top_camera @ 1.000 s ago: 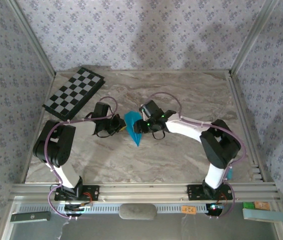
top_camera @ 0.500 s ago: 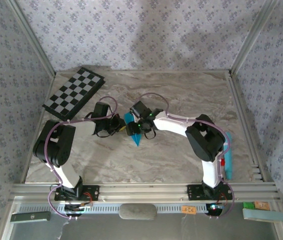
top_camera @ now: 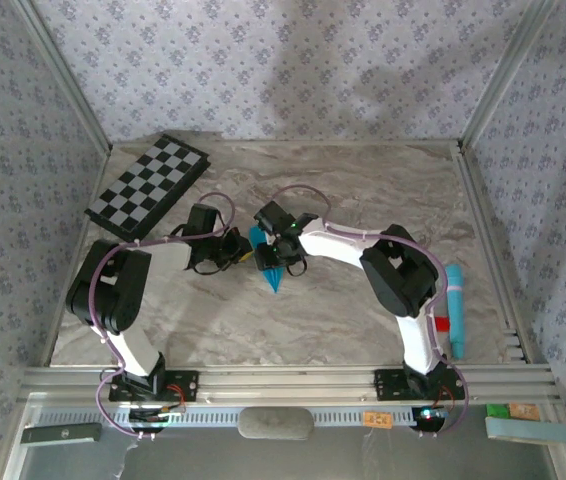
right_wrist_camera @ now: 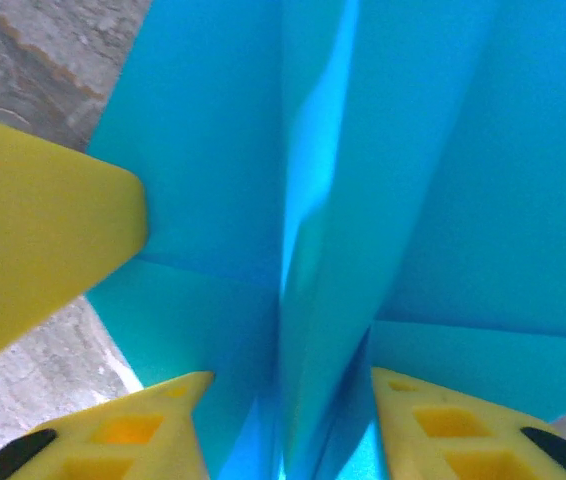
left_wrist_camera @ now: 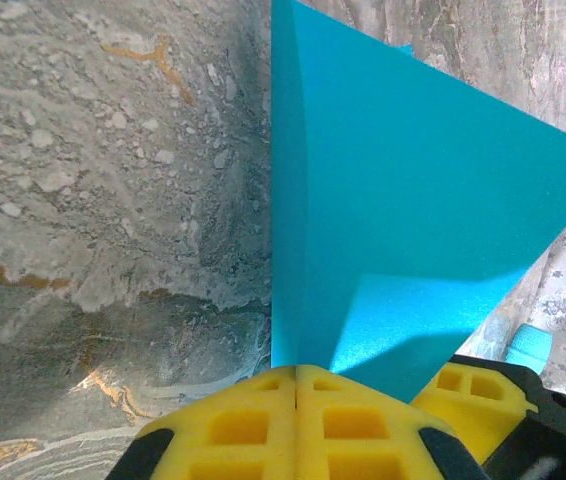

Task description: Fold a paper plane with a square sheet of paper (pick it up from the middle)

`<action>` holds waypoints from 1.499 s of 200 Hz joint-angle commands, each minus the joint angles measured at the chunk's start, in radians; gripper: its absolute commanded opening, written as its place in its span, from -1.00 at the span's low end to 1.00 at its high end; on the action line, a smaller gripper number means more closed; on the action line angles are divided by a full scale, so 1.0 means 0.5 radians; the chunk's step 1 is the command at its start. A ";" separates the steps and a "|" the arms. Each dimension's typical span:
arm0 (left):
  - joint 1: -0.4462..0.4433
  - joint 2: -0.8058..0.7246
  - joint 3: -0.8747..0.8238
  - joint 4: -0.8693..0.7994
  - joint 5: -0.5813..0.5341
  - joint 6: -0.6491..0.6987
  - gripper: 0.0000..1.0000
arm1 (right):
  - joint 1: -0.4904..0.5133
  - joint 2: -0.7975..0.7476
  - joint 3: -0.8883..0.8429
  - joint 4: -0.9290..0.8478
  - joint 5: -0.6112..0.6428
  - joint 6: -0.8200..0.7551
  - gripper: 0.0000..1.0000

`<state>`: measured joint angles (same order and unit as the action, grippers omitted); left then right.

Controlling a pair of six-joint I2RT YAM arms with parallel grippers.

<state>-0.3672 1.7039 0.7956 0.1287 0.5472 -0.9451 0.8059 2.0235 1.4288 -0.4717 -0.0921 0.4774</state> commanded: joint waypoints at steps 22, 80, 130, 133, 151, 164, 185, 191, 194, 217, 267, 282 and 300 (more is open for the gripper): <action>-0.012 -0.002 0.001 0.027 0.035 -0.012 -1.00 | 0.013 0.012 0.060 -0.134 0.133 0.037 -0.36; -0.011 -0.005 -0.002 0.022 0.032 -0.013 -1.00 | 0.012 0.050 0.096 -0.162 0.145 0.064 -0.54; -0.006 -0.037 -0.002 0.002 0.021 -0.018 -0.86 | 0.013 0.068 0.139 -0.224 0.159 0.073 -0.67; -0.004 -0.043 -0.003 -0.002 0.018 -0.018 -0.84 | 0.014 0.063 0.139 -0.228 0.164 0.073 -0.69; 0.023 -0.104 -0.010 -0.056 -0.031 -0.013 -0.64 | 0.012 0.015 0.133 -0.250 0.201 0.075 -0.77; 0.050 -0.174 -0.015 -0.126 -0.094 0.012 -0.48 | 0.001 -0.036 0.126 -0.332 0.254 0.083 -0.78; 0.063 -0.290 -0.022 -0.235 -0.186 0.083 -0.22 | -0.063 -0.112 0.102 -0.351 0.310 0.038 -0.78; 0.062 -0.314 -0.021 -0.266 -0.212 0.099 -0.12 | -0.088 -0.126 0.098 -0.349 0.312 0.013 -0.78; 0.063 -0.327 -0.023 -0.288 -0.219 0.108 -0.08 | -0.100 -0.130 0.096 -0.346 0.315 0.002 -0.78; 0.062 -0.398 -0.048 -0.370 -0.327 0.137 0.11 | -0.227 -0.092 0.116 -0.341 0.304 -0.032 -0.78; 0.062 -0.474 -0.057 -0.459 -0.422 0.181 0.34 | -0.451 0.125 0.381 -0.286 0.205 -0.108 -0.78; 0.061 -0.488 -0.046 -0.491 -0.443 0.195 0.40 | -0.483 0.203 0.485 -0.305 0.199 -0.143 -0.78; 0.058 -0.498 -0.041 -0.534 -0.479 0.194 0.45 | -0.511 0.312 0.625 -0.348 0.204 -0.154 -0.78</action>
<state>-0.3363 1.4853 0.7746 -0.0845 0.3454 -0.8719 0.5583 2.1113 1.6535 -0.6029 0.0219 0.4374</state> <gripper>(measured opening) 0.712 0.109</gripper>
